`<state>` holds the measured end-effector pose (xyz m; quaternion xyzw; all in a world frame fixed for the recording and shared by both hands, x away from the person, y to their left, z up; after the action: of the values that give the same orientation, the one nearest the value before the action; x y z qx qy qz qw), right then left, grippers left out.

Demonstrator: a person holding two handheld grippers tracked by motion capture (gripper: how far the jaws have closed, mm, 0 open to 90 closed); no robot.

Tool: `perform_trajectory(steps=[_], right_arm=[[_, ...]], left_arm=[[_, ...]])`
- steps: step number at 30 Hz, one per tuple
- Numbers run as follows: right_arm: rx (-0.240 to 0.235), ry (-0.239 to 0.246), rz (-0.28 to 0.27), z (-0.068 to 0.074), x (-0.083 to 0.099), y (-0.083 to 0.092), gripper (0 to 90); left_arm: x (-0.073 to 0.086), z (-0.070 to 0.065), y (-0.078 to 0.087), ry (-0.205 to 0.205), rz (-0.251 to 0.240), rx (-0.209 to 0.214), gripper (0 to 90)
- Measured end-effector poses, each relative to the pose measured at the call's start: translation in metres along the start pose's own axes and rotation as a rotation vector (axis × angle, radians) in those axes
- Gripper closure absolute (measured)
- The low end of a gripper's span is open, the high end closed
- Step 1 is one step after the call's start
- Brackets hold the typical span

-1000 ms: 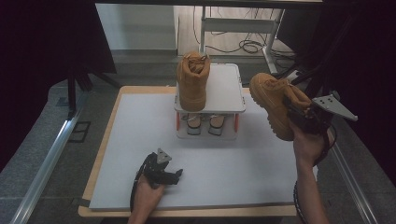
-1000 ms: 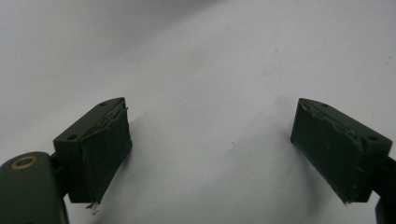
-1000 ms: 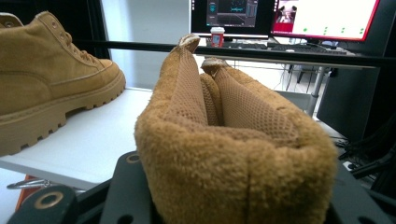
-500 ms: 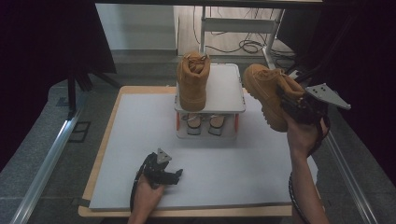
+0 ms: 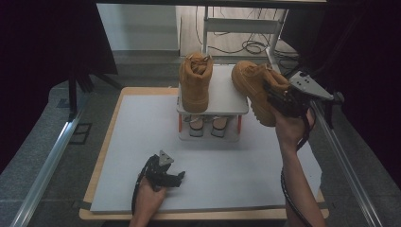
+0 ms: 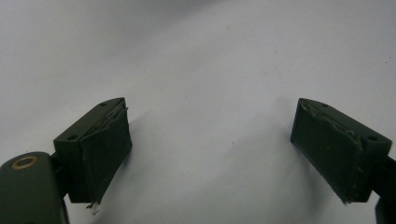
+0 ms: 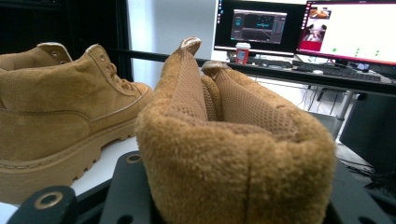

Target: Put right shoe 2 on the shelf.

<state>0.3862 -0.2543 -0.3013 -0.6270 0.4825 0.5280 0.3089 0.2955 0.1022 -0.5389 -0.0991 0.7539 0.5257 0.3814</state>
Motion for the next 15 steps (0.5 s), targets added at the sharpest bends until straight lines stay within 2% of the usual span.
perform_trajectory(steps=[15], right_arm=[[-0.033,0.004,-0.001,0.023,-0.001,-0.035,55.6]], left_arm=[[0.0,0.0,0.0,0.0,0.0,0.0,11.7]])
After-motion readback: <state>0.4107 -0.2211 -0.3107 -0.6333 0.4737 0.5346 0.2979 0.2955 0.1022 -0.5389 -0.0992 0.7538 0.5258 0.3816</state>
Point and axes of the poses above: each handheld gripper's, and its own axes: y roughly backward along the jaws, x roughly out of its underside, z roughly to its left, the point moved 2 cm from there along -y, roughly forward along the jaws, and after that the axes turned 11 degrees about y, right-handed, at the moved point
